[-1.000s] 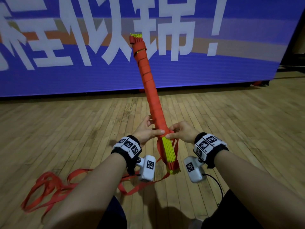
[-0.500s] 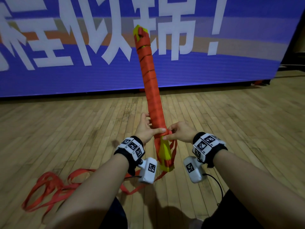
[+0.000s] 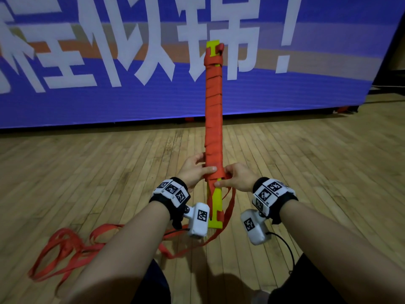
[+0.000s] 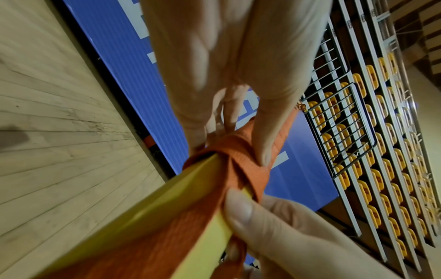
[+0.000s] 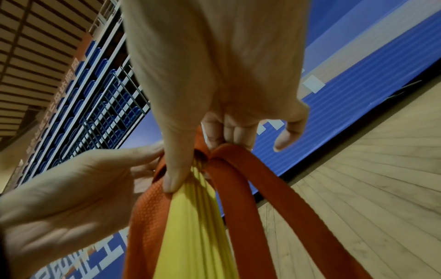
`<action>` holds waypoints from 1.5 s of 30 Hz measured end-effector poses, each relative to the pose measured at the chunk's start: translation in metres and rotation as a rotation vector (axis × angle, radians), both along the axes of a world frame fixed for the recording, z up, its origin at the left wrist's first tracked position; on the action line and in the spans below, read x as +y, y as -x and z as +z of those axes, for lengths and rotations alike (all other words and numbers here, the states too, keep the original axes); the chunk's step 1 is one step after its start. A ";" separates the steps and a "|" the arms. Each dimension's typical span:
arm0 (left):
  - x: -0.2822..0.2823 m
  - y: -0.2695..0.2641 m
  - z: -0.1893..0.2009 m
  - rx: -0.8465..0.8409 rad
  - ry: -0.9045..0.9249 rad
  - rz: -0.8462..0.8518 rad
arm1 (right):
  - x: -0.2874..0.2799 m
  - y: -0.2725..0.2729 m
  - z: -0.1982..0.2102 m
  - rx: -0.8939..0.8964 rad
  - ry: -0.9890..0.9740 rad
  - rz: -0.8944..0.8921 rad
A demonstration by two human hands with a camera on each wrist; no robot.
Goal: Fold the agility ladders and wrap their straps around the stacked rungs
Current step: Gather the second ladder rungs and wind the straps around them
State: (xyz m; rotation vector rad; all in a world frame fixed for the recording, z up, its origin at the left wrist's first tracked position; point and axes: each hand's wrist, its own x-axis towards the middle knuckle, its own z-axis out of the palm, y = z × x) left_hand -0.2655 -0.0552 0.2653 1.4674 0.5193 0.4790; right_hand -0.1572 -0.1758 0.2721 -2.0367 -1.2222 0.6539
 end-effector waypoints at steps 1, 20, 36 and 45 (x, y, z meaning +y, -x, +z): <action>0.001 0.000 0.000 0.008 0.001 -0.006 | 0.000 0.000 0.000 -0.011 0.008 0.000; 0.001 0.011 -0.008 -0.004 -0.103 0.059 | -0.004 -0.007 0.004 -0.016 0.063 0.040; -0.005 0.006 -0.003 -0.018 -0.147 0.143 | 0.004 0.008 0.003 -0.259 0.145 -0.113; -0.002 0.012 0.002 0.017 -0.035 -0.053 | 0.000 -0.001 0.003 -0.224 0.155 -0.106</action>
